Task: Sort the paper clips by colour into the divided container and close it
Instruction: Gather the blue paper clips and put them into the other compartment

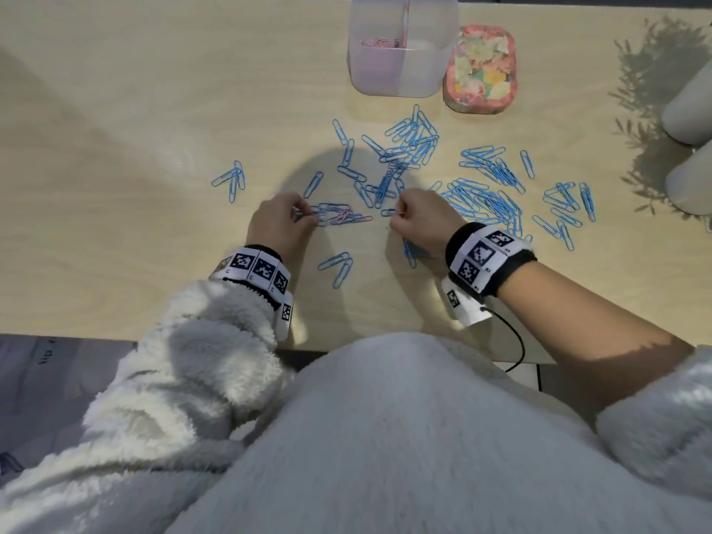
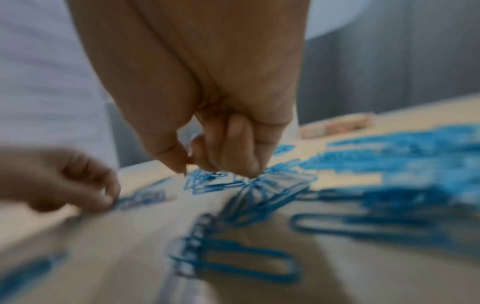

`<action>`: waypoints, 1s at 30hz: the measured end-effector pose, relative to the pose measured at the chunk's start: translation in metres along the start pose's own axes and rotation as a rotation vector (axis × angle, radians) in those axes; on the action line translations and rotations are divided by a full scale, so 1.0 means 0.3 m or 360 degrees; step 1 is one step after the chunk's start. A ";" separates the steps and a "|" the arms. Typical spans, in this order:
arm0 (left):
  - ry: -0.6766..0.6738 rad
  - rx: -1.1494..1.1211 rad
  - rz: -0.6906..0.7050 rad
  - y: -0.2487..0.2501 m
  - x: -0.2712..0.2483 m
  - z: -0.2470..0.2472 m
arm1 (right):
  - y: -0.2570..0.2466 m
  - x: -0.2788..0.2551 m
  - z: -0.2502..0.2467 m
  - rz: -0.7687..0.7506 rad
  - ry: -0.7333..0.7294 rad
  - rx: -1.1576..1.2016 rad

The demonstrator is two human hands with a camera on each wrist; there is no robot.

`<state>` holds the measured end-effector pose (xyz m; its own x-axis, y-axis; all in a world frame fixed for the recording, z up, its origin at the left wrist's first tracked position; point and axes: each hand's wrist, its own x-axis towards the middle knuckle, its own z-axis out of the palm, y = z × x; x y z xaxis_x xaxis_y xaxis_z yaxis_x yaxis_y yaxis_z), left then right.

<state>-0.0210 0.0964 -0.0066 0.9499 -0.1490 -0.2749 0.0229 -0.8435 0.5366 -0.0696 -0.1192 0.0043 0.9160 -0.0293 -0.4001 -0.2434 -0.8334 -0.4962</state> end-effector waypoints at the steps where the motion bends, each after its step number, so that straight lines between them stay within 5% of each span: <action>1: 0.0030 0.0021 -0.0015 -0.006 0.006 -0.009 | -0.010 0.006 -0.006 0.0005 -0.0024 0.0236; 5: 0.0013 -0.0022 0.0048 -0.009 0.022 -0.034 | -0.050 0.020 -0.011 0.0128 -0.0162 0.1086; 11: -0.0098 0.0147 0.0206 0.074 0.018 0.004 | -0.101 0.060 0.004 0.0514 -0.0092 0.1483; 17: -0.0122 0.0398 0.0240 0.109 0.019 0.052 | -0.070 0.080 0.055 -0.0007 0.0128 0.0262; 22: -0.0333 0.0337 0.0242 0.093 -0.002 0.053 | -0.057 0.055 0.071 -0.0172 0.0129 -0.0169; 27: -0.0399 0.0283 0.0273 0.088 -0.031 0.042 | -0.026 0.046 0.054 -0.0170 -0.0067 -0.0031; 30: -0.0331 0.0088 0.0210 0.063 -0.028 0.028 | 0.012 0.047 0.016 0.0027 -0.0005 0.0592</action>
<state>-0.0313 0.0772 -0.0007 0.8588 -0.3579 -0.3666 -0.1196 -0.8358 0.5358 -0.0590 -0.1198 -0.0069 0.9100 -0.0395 -0.4128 -0.3586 -0.5750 -0.7354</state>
